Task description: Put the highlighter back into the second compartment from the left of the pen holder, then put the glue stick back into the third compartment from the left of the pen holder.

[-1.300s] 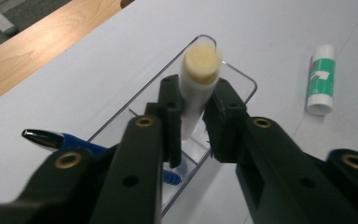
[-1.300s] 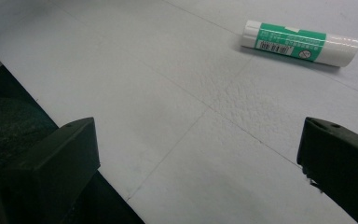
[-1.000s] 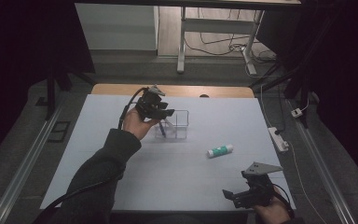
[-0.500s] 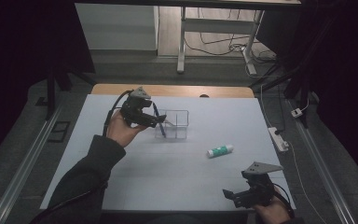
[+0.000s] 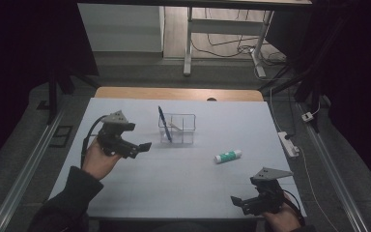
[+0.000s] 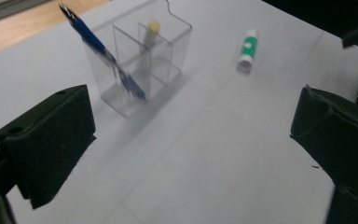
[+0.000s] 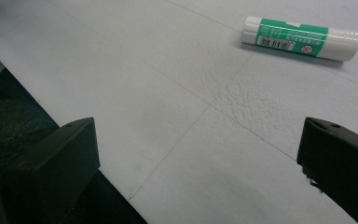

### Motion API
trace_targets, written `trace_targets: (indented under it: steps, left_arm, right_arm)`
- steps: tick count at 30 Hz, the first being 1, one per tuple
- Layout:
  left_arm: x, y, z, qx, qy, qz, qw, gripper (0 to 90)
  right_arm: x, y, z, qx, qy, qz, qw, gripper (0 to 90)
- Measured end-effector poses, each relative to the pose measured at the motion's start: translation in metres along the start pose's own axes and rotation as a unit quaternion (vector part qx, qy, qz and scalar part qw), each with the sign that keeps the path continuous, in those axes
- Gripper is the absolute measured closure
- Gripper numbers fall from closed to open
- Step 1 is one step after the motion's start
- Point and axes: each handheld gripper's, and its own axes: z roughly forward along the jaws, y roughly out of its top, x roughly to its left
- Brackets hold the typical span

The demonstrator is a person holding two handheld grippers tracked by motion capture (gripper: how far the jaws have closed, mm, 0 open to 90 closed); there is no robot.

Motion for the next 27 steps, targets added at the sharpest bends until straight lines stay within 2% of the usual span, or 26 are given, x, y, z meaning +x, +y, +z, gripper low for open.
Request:
trace_targets:
  steps: [2,10,13,19,24,27]
  left_arm:
    - [-0.005,-0.012,-0.008,0.002,0.003,0.000,1.0000,0.0]
    - [-0.025,-0.063,-0.038,-0.004,0.014,-0.020,0.9997,0.0]
    - [-0.032,-0.084,-0.047,0.004,0.024,-0.030,0.9993,0.0]
    - [-0.037,-0.116,-0.061,0.017,0.037,-0.053,0.9977,0.0]
    - [-0.039,-0.132,-0.066,0.023,0.042,-0.071,0.9963,0.0]
    - [-0.039,-0.134,-0.066,0.027,0.045,-0.072,0.9960,0.0]
  right_arm:
    - [0.001,0.000,0.000,0.002,0.000,0.002,1.0000,0.0]
    - [0.001,0.000,0.001,0.003,-0.007,0.002,1.0000,0.0]
    - [0.001,0.000,0.001,0.003,-0.008,0.001,1.0000,0.0]
    - [0.001,0.001,0.001,0.005,-0.011,0.001,0.9999,0.0]
    - [0.002,0.001,0.000,-0.002,-0.015,0.000,0.9999,0.0]
    - [0.003,0.002,0.001,-0.005,-0.017,-0.001,0.9999,0.0]
